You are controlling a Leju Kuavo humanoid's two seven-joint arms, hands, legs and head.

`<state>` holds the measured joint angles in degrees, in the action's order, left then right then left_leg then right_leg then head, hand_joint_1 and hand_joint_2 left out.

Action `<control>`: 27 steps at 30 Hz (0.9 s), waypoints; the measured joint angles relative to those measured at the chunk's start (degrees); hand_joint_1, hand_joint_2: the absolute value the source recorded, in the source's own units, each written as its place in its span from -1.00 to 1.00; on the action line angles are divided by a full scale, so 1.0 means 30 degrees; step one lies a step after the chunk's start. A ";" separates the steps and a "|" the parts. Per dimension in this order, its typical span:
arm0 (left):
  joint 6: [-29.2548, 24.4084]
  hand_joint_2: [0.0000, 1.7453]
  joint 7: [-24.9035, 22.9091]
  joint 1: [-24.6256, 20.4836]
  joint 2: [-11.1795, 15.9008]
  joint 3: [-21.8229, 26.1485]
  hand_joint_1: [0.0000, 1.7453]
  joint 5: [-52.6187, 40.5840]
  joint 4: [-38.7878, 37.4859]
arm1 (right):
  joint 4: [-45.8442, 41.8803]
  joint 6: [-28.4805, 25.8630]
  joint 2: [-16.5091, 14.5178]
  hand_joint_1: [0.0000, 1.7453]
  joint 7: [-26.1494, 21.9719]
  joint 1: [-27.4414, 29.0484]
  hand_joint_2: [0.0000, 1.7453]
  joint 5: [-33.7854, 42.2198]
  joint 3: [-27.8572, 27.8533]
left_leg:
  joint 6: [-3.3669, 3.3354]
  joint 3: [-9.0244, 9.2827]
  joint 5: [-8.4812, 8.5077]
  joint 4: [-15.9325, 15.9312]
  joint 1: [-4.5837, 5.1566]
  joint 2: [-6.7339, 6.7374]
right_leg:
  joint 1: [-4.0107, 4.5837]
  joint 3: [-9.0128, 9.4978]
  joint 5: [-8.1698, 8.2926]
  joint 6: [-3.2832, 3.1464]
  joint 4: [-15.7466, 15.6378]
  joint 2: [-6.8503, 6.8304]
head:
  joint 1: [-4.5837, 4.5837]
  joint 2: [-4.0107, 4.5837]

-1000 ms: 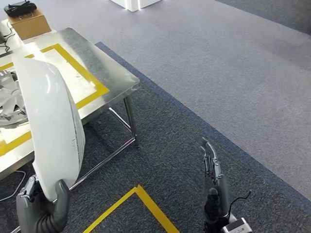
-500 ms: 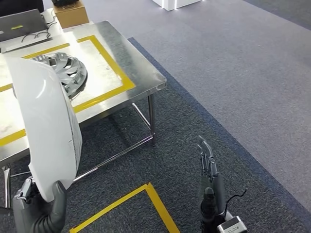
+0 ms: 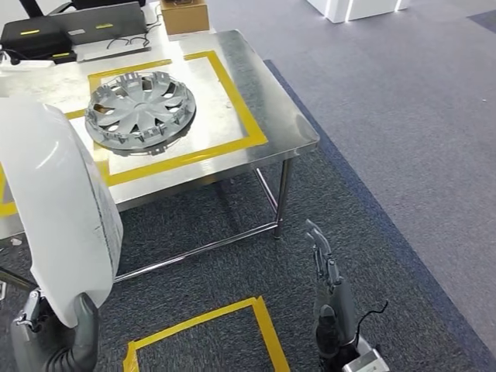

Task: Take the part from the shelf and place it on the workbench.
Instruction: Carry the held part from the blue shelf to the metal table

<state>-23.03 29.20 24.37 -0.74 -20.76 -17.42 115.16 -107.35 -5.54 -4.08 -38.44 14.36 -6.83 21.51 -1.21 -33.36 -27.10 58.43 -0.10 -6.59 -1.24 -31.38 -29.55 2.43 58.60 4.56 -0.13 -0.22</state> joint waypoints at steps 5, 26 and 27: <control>0.0053 1.00 -0.0022 -0.0012 0.0178 -0.0053 1.00 0.0098 0.0005 | 0.0013 0.0071 0.0015 -1.00 0.0188 -0.0088 -1.00 0.0173 0.0002 | 0.0488 -0.0946 -0.0980 0.1740 -0.0023 0.1009 | -0.0032 0.0273 0.0087 -0.0638 -0.0307 -0.1187 | 0.0213 0.0004; 0.0135 1.00 -0.0534 -0.0103 0.0289 -0.0124 1.00 -0.0232 0.0022 | 0.0215 0.0568 0.0026 -1.00 -0.0016 0.0190 -1.00 0.1454 -0.0339 | 0.0260 0.0179 -0.0179 -0.0100 0.0032 0.2281 | 0.0166 0.0654 -0.0280 -0.0290 -0.0642 -0.2662 | 0.0264 0.0002; 0.0100 1.00 -0.0534 -0.0068 0.0297 -0.0124 1.00 -0.0243 0.0022 | 0.0215 0.0577 0.0027 -1.00 -0.0016 0.0248 -1.00 0.1481 -0.0370 | 0.0250 0.0179 -0.0183 -0.0094 0.0038 0.2281 | 0.0159 0.0679 -0.0275 -0.0257 -0.0647 -0.2659 | 0.0266 0.0002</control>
<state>-22.73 27.59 24.17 0.15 -21.14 -18.15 115.23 -106.71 -3.80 -4.00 -38.49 15.10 -2.38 20.40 -0.46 -32.82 -27.65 58.15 0.02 0.26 -0.77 -29.34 -30.37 1.66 56.66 -3.42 0.67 -0.21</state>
